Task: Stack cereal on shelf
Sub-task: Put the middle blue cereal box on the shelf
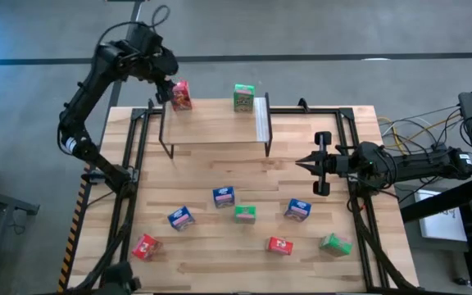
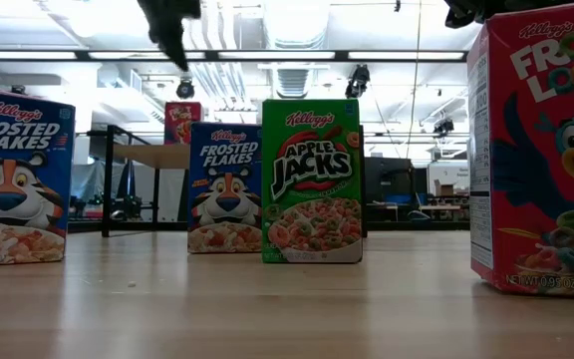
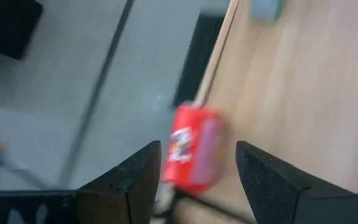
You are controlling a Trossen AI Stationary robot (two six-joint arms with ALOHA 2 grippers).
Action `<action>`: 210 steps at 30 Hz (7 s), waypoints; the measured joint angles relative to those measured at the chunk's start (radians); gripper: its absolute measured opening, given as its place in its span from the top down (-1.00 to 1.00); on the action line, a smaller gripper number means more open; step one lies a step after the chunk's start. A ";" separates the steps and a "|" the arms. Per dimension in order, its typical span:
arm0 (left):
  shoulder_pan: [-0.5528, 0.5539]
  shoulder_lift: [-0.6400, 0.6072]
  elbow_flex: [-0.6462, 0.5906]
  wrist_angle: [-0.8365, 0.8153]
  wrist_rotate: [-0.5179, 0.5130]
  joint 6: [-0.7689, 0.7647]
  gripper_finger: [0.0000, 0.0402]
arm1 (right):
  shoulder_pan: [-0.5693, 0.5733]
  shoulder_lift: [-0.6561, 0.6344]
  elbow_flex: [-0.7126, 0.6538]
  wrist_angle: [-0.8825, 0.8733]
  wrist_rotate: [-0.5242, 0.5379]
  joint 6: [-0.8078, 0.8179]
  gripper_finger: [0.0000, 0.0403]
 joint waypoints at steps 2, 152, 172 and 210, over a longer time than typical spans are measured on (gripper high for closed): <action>-0.005 -0.009 0.028 -0.004 0.101 -0.132 0.05 | 0.000 0.000 0.005 -0.001 0.000 0.003 0.96; -1.122 -0.060 -0.762 0.650 -0.267 -0.665 0.18 | 0.000 0.000 0.042 -0.068 0.026 0.115 0.96; -0.890 -0.104 -0.334 0.327 -0.267 -0.209 0.18 | 0.000 0.000 0.042 -0.069 0.026 0.114 0.96; -0.150 0.061 -0.237 0.357 0.163 0.109 0.18 | 0.000 0.000 0.042 -0.070 0.026 0.087 0.96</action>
